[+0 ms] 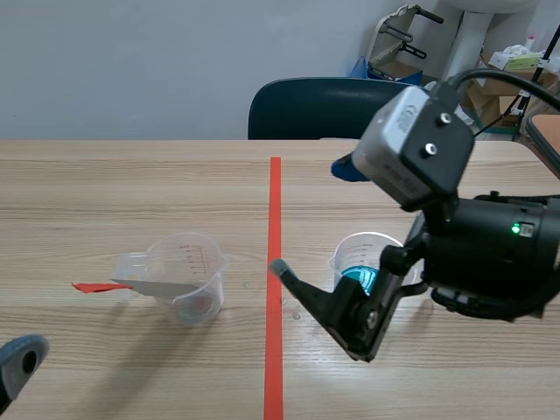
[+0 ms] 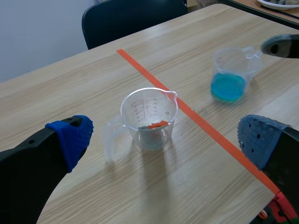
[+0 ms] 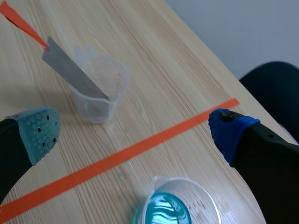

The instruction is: Do the redox reaction experiment

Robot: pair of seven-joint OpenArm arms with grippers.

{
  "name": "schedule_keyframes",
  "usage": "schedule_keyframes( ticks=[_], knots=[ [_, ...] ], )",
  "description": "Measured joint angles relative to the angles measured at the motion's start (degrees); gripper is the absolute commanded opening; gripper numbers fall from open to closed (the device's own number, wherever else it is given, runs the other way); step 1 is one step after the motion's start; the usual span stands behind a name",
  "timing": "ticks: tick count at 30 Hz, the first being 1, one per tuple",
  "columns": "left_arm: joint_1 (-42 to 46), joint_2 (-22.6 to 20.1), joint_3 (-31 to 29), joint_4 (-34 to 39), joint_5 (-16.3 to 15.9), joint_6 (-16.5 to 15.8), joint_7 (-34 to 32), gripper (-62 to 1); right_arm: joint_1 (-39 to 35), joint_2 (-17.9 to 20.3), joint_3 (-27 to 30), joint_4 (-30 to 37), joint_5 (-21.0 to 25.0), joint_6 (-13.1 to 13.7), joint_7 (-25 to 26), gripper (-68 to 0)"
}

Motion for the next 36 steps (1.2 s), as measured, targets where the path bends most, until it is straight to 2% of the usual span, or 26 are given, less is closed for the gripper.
schedule_keyframes(
  ticks=[3, 9, 13, 17, 21, 23, 27, 30, 33, 36],
  knots=[
    [3.41, 0.00, -0.59, 0.00, 1.62, -0.04, -1.81, 1.4, 4.79, 0.00, -5.16, -1.70, 0.02, 0.11, 0.11, 0.4],
    [9.60, 0.00, -0.74, 0.00, 2.69, -0.44, -6.49, 1.4, 13.97, 0.00, -16.96, -9.44, 0.00, 0.22, 0.37, 0.4],
    [9.60, 0.00, -0.76, -0.20, 3.13, -1.09, -10.97, 1.4, 18.38, -0.17, -24.50, -13.35, -0.61, 0.13, 2.71, 0.4],
    [9.60, 0.02, -0.79, -0.63, 5.18, -4.85, -13.84, 1.4, 21.24, -2.73, -29.92, -16.55, -4.11, -2.25, 4.57, 0.4],
    [9.60, 0.02, -0.79, -0.66, 7.61, -7.13, -15.96, 1.4, 23.30, -6.38, -33.24, -19.56, -5.79, -5.75, 5.20, 0.4],
    [9.60, 0.02, -0.79, -0.66, 7.56, -7.54, -16.00, 1.4, 24.39, -8.11, -34.36, -21.33, -6.45, -6.99, 6.25, 0.4],
    [9.60, 0.00, -0.79, -0.66, 7.56, -7.52, -15.98, 1.4, 26.80, -11.58, -36.48, -25.00, -6.73, -7.26, 7.06, 0.4],
    [9.60, 0.02, -0.79, -0.66, 7.56, -7.50, -15.96, 1.4, 28.15, -13.97, -38.23, -27.21, -6.86, -9.77, 7.23, 0.4],
    [9.60, 0.02, -0.79, -0.68, 7.50, -7.50, -15.78, 1.4, 29.38, -15.78, -39.39, -28.59, -7.48, -10.75, 7.23, 0.4],
    [9.60, 0.02, -0.79, -1.60, 5.46, -7.50, -15.74, 1.4, 30.38, -17.03, -39.80, -29.79, -7.45, -11.28, 7.23, 0.4]
  ],
)
